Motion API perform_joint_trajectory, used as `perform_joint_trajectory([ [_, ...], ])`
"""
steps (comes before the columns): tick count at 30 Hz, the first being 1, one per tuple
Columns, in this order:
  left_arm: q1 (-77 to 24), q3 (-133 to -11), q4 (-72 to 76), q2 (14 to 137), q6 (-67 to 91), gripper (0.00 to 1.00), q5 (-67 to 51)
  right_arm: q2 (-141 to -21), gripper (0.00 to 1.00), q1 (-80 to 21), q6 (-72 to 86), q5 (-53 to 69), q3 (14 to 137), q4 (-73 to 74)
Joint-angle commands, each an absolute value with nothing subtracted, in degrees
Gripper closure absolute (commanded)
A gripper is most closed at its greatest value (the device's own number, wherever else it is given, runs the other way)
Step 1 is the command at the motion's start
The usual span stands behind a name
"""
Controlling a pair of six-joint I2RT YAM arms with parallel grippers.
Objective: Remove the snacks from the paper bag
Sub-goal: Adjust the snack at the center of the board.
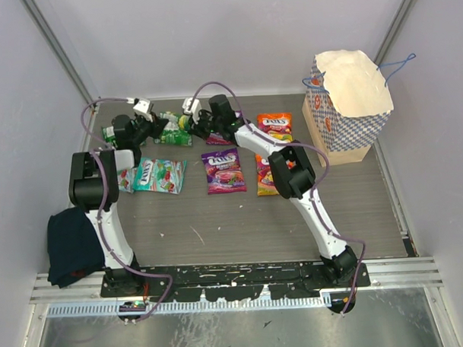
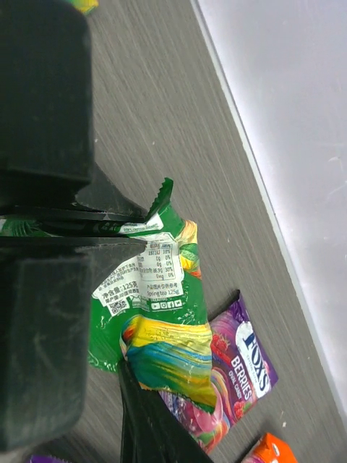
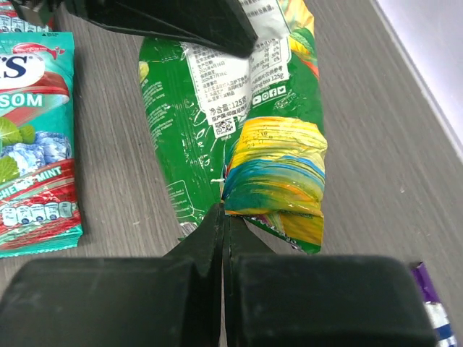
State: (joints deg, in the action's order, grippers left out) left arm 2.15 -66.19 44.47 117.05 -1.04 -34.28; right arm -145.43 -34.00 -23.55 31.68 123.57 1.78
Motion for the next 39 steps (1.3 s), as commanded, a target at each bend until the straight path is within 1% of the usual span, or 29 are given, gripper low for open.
perform_joint_trajectory([
  [1,2.83,-67.14,57.22,117.33,-5.98,1.0,-32.74,-142.12,0.99,-34.68,-30.95,31.06,125.7,-2.48],
  [5,2.88,-65.22,65.43,119.31,-9.64,1.0,-35.11,-142.64,0.99,-35.02,-35.07,33.2,125.19,-3.41],
  [9,2.82,-63.53,76.45,122.38,-12.71,1.0,-37.34,-143.23,0.99,-35.58,-38.6,30.97,124.29,-6.49],
  [11,2.83,-63.59,79.68,124.27,-13.44,1.0,-38.66,-143.6,0.99,-35.6,-40.91,30.13,124.36,-7.22],
  [15,3.1,-64.16,81.39,126.51,-13.16,1.0,-41.07,-143.57,0.99,-35.6,-47.25,29.51,123.18,-7.67],
  [20,3.17,-64.22,81.91,126.96,-12.99,1.0,-42.66,-142.66,0.99,-35.55,-55.68,31.04,118.05,-10.18],
  [23,3.26,-64.27,81.91,127.01,-13.31,0.91,-43.26,-142.65,0.99,-35.6,-58.07,32.3,116.31,-11.38],
  [28,3.34,-63.52,81.91,126.69,-14.67,0.87,-44.41,-142.15,0.99,-35.66,-60.29,33.84,114.03,-13.28],
  [30,3.44,-63.2,81.91,126.73,-15.12,0.8,-44.46,-141.89,0.99,-35.67,-61.03,33.94,113.31,-13.6],
  [33,3.43,-62.7,81.91,126.66,-16.01,0.77,-44.71,-141.25,1.0,-35.75,-62.0,33.33,112.08,-14.15],
  [35,3.46,-62.08,81.91,126.22,-16.46,0.72,-44.82,-140.45,0.98,-36.05,-62.73,32.32,110.06,-15.5],
  [36,3.48,-61.71,81.91,125.82,-16.72,0.67,-44.82,-140.37,0.96,-36.19,-63.28,31.63,108.79,-16.32],
  [37,3.43,-61.17,81.91,125.3,-17.04,0.6,-44.78,-139.15,0.91,-36.41,-63.73,30.51,107.29,-17.42],
  [38,3.43,-60.53,81.94,124.68,-17.38,0.53,-44.62,-138.24,0.82,-36.61,-64.25,29.33,105.69,-18.74],
  [39,3.43,-59.84,81.96,123.95,-17.62,0.42,-44.35,-137.46,0.75,-36.89,-64.82,28.0,103.64,-20.51],
])
